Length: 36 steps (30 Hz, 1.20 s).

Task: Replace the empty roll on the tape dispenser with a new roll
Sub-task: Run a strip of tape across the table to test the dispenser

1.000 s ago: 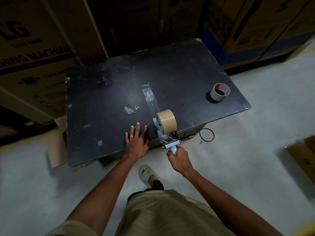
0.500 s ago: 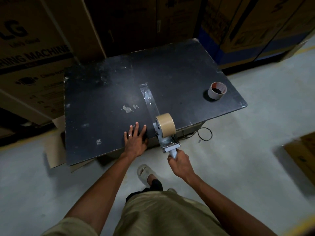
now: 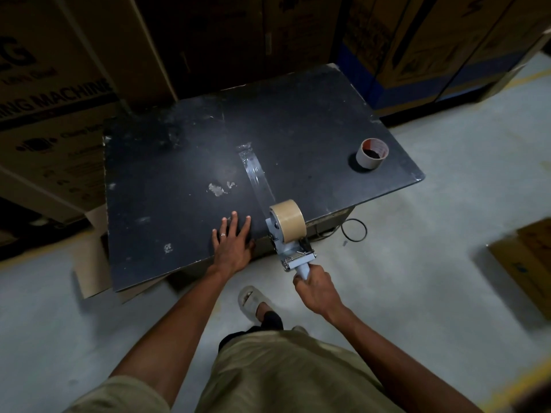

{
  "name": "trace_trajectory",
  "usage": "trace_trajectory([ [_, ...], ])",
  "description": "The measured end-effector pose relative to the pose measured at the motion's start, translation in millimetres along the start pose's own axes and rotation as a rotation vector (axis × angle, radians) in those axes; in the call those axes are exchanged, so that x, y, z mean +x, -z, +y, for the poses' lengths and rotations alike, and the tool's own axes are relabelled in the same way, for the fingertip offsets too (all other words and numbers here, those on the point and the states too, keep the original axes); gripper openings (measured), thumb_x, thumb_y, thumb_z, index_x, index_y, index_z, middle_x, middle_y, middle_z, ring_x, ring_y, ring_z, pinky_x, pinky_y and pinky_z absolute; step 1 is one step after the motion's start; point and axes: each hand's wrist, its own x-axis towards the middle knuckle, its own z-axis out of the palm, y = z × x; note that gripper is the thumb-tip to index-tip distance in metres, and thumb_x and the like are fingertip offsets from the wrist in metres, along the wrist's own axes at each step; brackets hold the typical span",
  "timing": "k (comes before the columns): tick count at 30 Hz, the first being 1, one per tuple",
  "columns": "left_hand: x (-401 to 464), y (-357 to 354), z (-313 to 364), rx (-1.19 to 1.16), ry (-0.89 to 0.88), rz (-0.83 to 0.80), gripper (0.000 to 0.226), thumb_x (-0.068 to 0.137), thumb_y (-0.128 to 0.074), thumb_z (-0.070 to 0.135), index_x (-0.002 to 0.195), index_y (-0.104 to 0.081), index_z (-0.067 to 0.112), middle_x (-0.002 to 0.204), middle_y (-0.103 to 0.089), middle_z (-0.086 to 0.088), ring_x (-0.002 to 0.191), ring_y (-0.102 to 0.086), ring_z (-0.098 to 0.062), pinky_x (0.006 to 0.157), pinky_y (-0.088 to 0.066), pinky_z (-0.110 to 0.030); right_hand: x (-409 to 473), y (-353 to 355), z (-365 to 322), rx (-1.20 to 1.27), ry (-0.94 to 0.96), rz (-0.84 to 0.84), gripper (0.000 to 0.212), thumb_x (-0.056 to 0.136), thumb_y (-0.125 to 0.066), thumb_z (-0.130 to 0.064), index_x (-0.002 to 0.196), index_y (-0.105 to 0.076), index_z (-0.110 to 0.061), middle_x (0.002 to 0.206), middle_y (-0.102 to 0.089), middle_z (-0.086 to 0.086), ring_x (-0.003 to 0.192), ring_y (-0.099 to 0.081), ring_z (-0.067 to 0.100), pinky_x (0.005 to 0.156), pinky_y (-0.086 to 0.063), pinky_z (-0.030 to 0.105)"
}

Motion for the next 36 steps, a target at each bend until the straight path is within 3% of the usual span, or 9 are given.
trace_trajectory([
  [10, -0.9, 1.3, -0.8, 0.009, -0.007, -0.003, 0.068, 0.102, -0.035, 0.049, 0.157, 0.001, 0.033, 0.166, 0.013, -0.007, 0.152, 0.008, -0.035, 0.12, -0.003, -0.058, -5.4, -1.1, 5.8, -0.013, -0.018, -0.005, 0.024, 0.089, -0.061, -0.015, 0.069, -0.049, -0.019, 0.062, -0.053, -0.002, 0.055, -0.05, 0.013, 0.051, -0.036, 0.025],
  [21, -1.9, 3.5, -0.1, -0.007, -0.01, -0.009, 0.069, 0.101, -0.038, 0.047, 0.157, 0.001, 0.033, 0.166, 0.013, -0.006, 0.152, 0.008, -0.035, 0.12, -0.002, -0.058, 1.5, -9.3, 14.6, -0.041, -0.058, -0.003, 0.014, 0.086, -0.06, -0.024, 0.083, -0.053, -0.012, 0.071, -0.056, 0.002, 0.059, -0.052, 0.016, 0.052, -0.037, 0.024],
  [30, -1.0, 3.1, 0.3, -0.007, -0.002, -0.001, 0.07, 0.101, -0.04, 0.046, 0.157, 0.0, 0.033, 0.166, 0.011, -0.006, 0.152, 0.007, -0.034, 0.12, -0.003, -0.058, 6.7, -11.2, 16.9, -0.028, -0.067, 0.005, 0.029, 0.075, -0.054, -0.036, 0.084, -0.056, -0.009, 0.073, -0.057, 0.005, 0.06, -0.053, 0.018, 0.053, -0.04, 0.028],
  [36, -0.7, 0.0, -0.9, -0.004, -0.002, 0.008, 0.07, 0.101, -0.039, 0.047, 0.157, 0.0, 0.034, 0.166, 0.012, -0.006, 0.152, 0.008, -0.034, 0.12, -0.001, -0.057, 11.9, -12.6, 15.9, -0.067, -0.066, 0.014, 0.019, 0.087, -0.062, -0.025, 0.089, -0.056, -0.007, 0.077, -0.058, 0.006, 0.064, -0.055, 0.02, 0.051, -0.037, 0.024],
])
